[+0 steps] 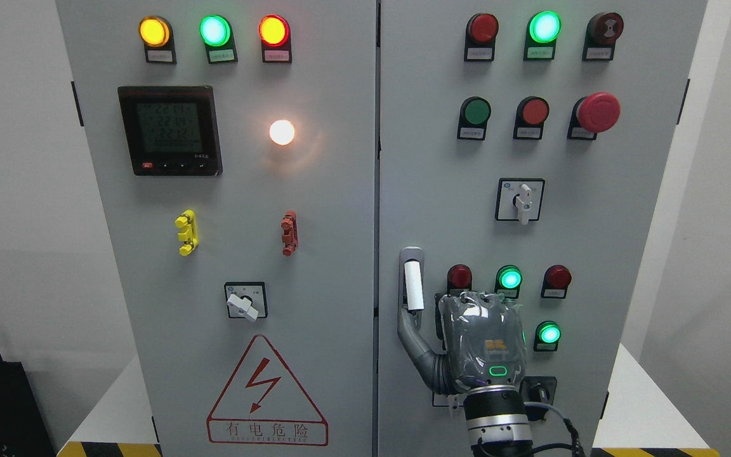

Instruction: Release door handle

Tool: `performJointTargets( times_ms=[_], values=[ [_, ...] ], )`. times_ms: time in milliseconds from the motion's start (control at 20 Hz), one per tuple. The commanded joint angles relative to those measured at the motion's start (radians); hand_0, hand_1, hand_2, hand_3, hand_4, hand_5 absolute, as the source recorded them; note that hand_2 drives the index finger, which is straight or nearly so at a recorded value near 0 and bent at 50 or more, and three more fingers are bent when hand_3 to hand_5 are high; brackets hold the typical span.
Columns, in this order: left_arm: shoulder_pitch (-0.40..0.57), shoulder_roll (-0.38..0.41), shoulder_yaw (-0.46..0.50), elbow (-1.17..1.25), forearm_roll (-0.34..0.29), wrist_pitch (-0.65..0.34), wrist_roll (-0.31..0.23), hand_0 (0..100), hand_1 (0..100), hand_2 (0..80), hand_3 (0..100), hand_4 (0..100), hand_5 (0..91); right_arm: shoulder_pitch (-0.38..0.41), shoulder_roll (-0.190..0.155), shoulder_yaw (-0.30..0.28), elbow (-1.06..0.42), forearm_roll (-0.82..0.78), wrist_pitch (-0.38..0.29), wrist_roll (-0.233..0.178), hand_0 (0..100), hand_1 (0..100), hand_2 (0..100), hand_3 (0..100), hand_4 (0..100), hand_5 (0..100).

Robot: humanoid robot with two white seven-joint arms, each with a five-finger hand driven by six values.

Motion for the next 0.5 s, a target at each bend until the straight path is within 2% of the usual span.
performJointTargets(
  times_ms=[0,451],
  values=[
    [-0.003,0.0,0.002,0.009,0.0,0.0,0.0,12,39,0.0,0,0,0.0,0.001,0.001,-0.004,-0.001,-0.001,0.0,-0.005,51,10,87,100,99,100],
    [-0.003,0.0,0.002,0.009,0.0,0.0,0.0,12,39,0.0,0,0,0.0,0.003,0.003,-0.004,-0.003,-0.001,0.0,-0.005,52,10,87,100,99,100]
  ],
)
